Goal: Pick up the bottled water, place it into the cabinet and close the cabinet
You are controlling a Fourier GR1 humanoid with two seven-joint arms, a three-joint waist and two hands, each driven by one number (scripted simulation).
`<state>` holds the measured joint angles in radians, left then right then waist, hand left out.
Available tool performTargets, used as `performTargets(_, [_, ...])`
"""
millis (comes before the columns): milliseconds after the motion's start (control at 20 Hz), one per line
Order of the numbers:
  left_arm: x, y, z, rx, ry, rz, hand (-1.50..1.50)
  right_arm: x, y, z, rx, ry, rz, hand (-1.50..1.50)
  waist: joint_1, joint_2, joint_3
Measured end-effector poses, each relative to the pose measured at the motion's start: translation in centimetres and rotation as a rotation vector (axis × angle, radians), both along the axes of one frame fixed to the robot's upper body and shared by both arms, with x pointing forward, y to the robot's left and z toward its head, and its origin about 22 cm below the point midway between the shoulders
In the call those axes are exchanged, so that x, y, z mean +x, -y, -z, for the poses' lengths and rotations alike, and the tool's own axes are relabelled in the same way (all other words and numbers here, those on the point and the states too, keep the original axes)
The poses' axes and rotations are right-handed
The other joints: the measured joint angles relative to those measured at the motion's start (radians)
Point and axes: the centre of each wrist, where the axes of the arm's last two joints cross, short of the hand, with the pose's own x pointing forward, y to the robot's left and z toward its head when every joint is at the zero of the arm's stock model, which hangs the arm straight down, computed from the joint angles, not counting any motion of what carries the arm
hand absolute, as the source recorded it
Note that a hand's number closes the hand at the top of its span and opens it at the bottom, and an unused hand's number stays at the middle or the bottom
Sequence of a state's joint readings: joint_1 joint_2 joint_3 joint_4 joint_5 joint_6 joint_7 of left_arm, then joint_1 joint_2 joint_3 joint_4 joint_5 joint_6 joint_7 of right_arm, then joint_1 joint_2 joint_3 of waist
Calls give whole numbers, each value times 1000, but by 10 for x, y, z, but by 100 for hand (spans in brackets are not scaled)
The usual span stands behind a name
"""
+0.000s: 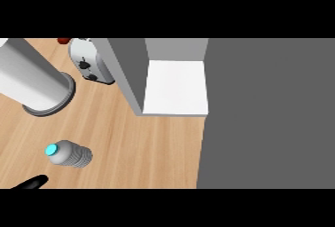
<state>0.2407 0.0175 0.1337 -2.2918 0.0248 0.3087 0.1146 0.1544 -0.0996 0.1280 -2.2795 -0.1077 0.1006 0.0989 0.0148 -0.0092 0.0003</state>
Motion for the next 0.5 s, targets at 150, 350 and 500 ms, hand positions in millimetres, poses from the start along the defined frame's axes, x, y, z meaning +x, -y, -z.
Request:
performTargets(150, [-20,7,-14,-45,-7,-44,-150,-14,-10,-10,9,-11,-37,-150,-5,2,0])
performTargets(350, [-39,15,-21,-85,-51,-70,-150,-33,-20,-18,16,-19,-61,-150,-9,4,0])
performTargets(500, [-43,16,-20,-106,-92,-82,-150,-43,-29,-21,20,-33,-77,-150,-11,4,0])
